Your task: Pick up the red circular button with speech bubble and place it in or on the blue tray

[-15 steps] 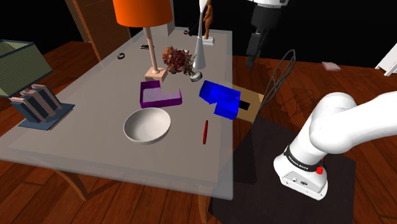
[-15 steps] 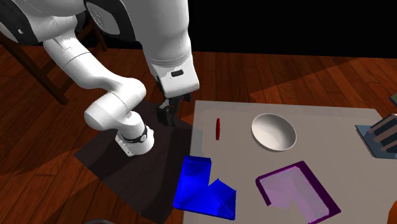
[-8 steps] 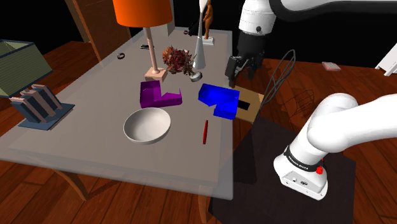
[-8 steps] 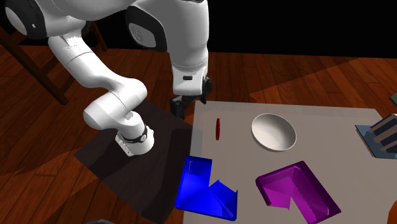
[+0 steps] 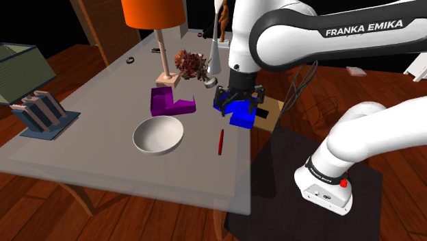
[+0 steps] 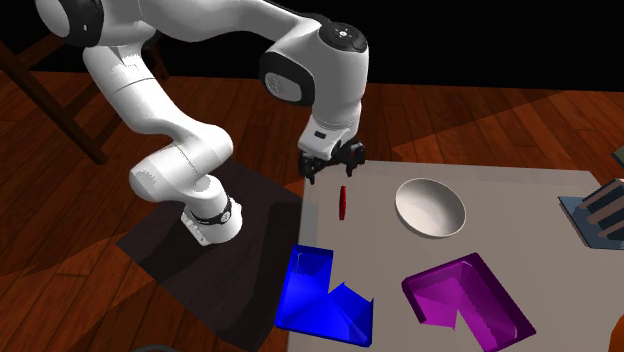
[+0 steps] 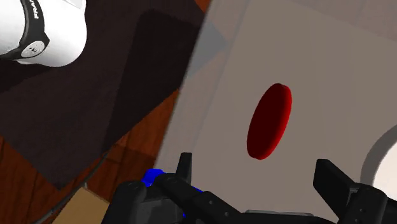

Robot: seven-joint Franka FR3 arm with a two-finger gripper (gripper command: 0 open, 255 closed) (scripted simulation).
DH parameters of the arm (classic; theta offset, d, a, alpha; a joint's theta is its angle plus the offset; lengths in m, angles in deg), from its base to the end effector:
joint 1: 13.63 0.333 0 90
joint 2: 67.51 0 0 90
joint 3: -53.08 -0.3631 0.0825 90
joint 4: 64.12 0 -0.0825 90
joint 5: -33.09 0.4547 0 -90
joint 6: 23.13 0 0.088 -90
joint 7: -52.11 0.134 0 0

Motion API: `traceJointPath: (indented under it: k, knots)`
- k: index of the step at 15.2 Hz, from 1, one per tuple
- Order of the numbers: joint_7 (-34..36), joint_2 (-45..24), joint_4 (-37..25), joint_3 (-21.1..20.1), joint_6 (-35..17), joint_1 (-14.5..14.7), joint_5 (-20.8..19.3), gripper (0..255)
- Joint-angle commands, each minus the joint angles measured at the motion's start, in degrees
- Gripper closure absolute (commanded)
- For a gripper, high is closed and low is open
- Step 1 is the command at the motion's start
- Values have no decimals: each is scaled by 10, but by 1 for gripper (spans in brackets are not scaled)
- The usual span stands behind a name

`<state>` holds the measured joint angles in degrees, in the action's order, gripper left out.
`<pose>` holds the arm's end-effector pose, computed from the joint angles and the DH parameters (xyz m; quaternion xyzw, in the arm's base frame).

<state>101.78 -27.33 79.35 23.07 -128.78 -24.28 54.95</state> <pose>0.3669 0.1757 0.4682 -0.9307 0.3653 0.0142 0.0134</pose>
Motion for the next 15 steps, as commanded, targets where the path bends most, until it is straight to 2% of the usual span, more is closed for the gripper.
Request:
traceJointPath:
  k: [1,4,11,15]
  knots:
    - [82,-34,-3,-43,-37,-25,14,0]
    - [190,-86,-17,-103,-84,-64,23,0]
    - [191,-111,19,-129,-145,-67,31,0]
    - [191,-114,21,-131,-150,-67,32,0]
